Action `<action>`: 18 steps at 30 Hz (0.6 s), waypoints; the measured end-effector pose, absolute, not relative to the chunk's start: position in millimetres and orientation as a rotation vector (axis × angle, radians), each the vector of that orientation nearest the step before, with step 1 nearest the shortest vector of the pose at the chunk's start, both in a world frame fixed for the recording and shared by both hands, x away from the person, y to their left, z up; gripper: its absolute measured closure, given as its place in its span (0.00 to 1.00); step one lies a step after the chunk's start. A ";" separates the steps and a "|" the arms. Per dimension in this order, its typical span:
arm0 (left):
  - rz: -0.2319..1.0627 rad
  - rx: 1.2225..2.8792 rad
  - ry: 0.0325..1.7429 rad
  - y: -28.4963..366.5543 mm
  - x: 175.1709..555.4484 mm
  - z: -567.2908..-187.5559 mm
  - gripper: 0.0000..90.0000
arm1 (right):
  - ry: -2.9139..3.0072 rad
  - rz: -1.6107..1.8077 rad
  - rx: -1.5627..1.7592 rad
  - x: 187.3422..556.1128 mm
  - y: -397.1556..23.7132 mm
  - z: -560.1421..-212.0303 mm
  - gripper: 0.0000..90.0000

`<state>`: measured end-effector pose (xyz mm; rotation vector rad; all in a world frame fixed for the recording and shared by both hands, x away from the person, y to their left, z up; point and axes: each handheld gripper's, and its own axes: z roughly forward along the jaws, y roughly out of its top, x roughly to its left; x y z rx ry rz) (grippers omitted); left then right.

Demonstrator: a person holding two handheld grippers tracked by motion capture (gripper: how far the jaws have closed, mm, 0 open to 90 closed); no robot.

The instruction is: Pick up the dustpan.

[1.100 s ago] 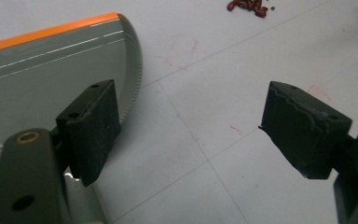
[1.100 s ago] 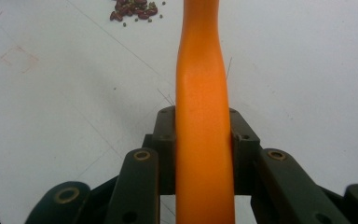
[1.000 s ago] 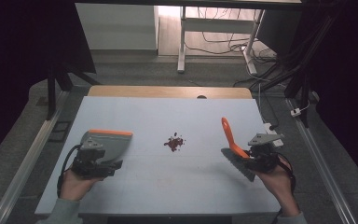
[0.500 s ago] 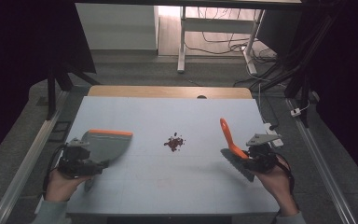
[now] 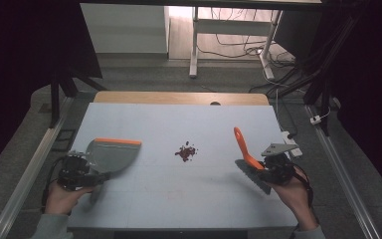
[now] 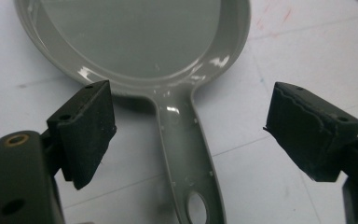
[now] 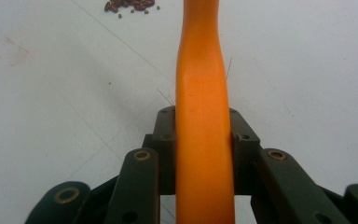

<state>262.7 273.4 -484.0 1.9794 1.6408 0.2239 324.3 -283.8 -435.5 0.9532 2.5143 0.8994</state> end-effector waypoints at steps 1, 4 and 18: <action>0.214 1.988 1.643 273.0 263.3 -486.2 0.17 | 2.514 0.897 0.952 324.5 -283.9 -435.9 0.79; 0.187 2.006 1.666 272.4 264.7 -491.7 0.17 | 2.516 0.891 0.957 325.0 -284.5 -437.2 0.79; 0.072 1.997 1.707 272.5 274.9 -515.0 0.21 | 2.504 0.889 0.926 322.7 -281.2 -435.5 0.79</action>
